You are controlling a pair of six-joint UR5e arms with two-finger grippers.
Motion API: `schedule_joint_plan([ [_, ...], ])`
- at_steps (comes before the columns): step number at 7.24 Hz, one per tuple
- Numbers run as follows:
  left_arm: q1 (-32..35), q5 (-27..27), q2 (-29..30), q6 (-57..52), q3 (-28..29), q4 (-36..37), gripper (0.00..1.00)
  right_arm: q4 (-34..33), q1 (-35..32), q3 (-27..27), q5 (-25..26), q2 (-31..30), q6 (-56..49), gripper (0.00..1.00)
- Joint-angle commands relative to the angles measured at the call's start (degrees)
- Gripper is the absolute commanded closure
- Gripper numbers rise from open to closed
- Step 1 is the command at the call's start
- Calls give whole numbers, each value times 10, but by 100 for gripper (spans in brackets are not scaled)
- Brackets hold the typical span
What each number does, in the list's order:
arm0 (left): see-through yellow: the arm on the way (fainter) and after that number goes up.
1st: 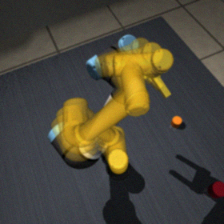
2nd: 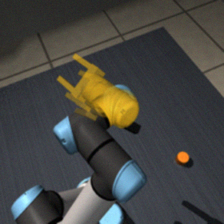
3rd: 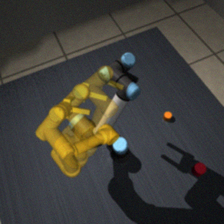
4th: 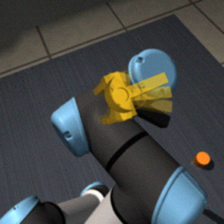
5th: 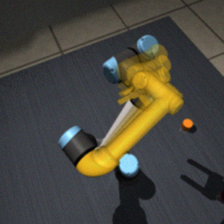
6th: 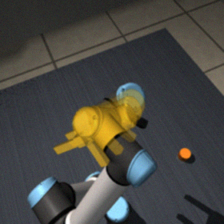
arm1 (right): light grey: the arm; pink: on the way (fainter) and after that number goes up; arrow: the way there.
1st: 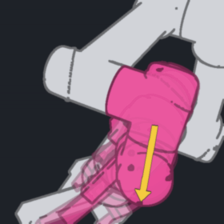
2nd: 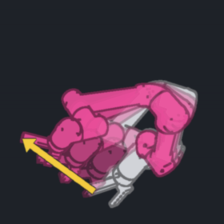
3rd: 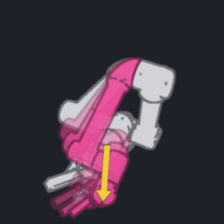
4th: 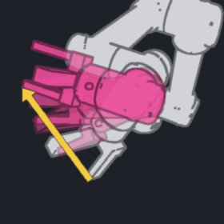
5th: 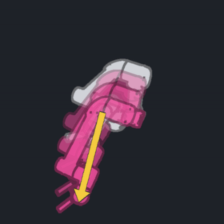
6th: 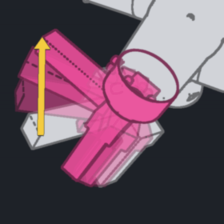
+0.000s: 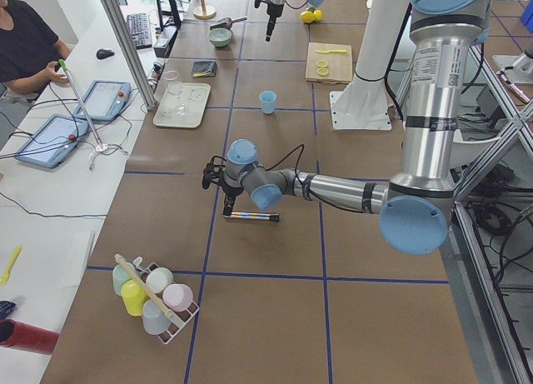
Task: Squeeze lemon into cup
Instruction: 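Raise the right gripper away from the cup while the left gripper grasps the steel muddler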
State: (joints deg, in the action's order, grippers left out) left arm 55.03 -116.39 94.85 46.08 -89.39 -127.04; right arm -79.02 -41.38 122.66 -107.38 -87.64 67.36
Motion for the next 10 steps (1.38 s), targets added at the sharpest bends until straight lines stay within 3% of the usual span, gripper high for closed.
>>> schedule_joint_plan([
  [1, -18, -1, 11, -72, 2, 51, 4, 58, -2, 0, -18, -42, -4, 0],
  [3, -3, -86, 21, -112, 11, 122, 11, 58, -2, 2, -19, -42, 1, 0],
  [10, 21, -88, 44, -90, 63, 128, 11, 58, 1, 0, -18, -39, 5, 0],
])
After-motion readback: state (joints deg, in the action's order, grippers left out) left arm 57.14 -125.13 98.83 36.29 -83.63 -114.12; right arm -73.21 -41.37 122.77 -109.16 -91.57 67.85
